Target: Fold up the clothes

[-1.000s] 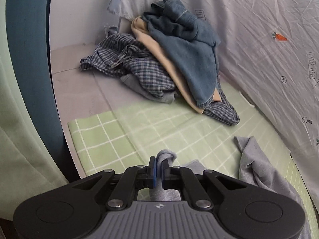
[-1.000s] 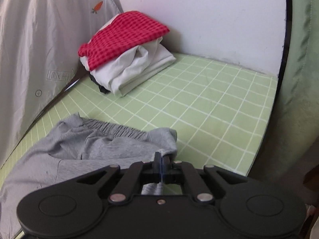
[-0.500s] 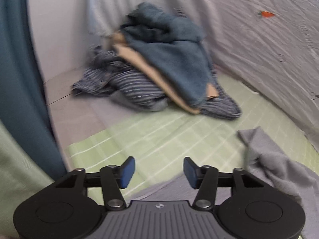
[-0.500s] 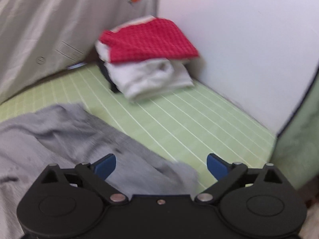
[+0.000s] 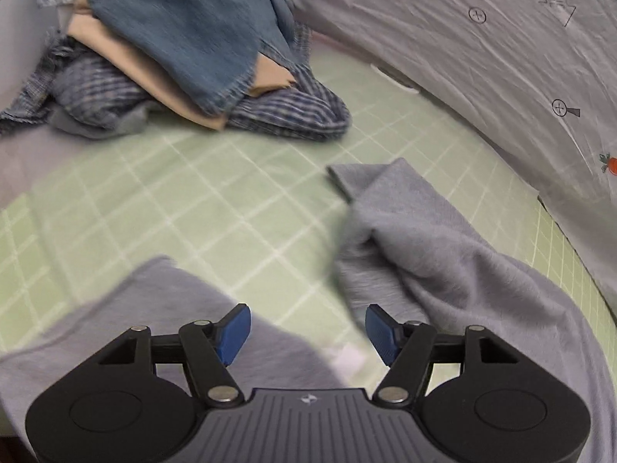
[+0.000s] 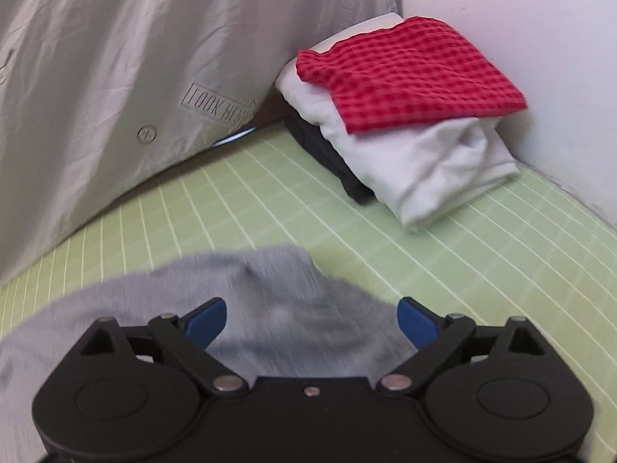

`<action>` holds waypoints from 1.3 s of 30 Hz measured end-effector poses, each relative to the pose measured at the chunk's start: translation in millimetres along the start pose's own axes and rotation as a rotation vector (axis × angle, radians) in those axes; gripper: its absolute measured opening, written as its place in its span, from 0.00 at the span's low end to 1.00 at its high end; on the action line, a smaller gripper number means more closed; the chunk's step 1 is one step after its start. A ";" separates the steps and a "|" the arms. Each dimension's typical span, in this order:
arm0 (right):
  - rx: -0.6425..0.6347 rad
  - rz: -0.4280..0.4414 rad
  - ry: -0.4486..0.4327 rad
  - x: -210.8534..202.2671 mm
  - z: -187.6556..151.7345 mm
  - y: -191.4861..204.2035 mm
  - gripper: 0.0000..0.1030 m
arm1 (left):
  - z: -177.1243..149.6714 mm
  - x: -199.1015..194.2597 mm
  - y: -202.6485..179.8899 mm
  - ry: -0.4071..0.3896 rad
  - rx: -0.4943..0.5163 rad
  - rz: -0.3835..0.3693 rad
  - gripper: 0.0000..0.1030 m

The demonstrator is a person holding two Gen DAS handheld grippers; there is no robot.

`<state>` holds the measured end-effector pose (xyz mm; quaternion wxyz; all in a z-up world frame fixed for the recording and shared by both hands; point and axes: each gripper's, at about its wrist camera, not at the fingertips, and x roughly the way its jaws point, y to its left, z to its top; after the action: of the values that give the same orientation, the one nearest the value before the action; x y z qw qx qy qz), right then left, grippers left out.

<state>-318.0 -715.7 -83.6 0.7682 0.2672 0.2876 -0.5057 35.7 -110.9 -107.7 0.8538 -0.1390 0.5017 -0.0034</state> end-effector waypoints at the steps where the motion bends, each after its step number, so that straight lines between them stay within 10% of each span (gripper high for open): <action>1: 0.013 0.000 0.007 9.4 6.6 5.0 0.91 | 1.7 6.2 -6.5 0.012 0.008 -0.005 0.65; 10: -0.087 0.013 0.167 74.0 20.2 37.6 0.87 | 9.4 40.5 -33.4 0.047 0.185 0.067 0.67; 15: -0.112 0.069 0.182 84.4 26.0 37.2 0.19 | 15.7 49.3 -33.3 0.030 0.196 0.090 0.64; 18: -0.153 -0.015 0.043 70.5 42.6 34.1 0.17 | 19.1 48.3 -28.4 0.032 0.168 0.094 0.57; 21: -0.104 -0.212 -0.122 54.8 67.6 16.7 0.18 | 19.7 41.5 -19.7 0.018 0.167 0.095 0.58; 23: -0.029 -0.267 -0.081 62.4 78.3 -1.9 0.22 | 20.5 38.2 -12.2 0.017 0.156 0.075 0.58; 30: -0.054 -0.238 -0.009 60.7 59.5 -4.4 0.78 | 40.8 30.6 -9.9 -0.046 0.098 0.009 0.59; 39: -0.055 -0.183 0.044 48.8 26.8 22.5 0.87 | 85.2 41.5 -33.9 -0.150 0.045 -0.097 0.69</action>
<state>-276.7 -757.0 -97.1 0.7193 0.2296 0.3412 -0.5598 133.9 -129.6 -96.0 0.8908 -0.1438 0.4286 -0.0454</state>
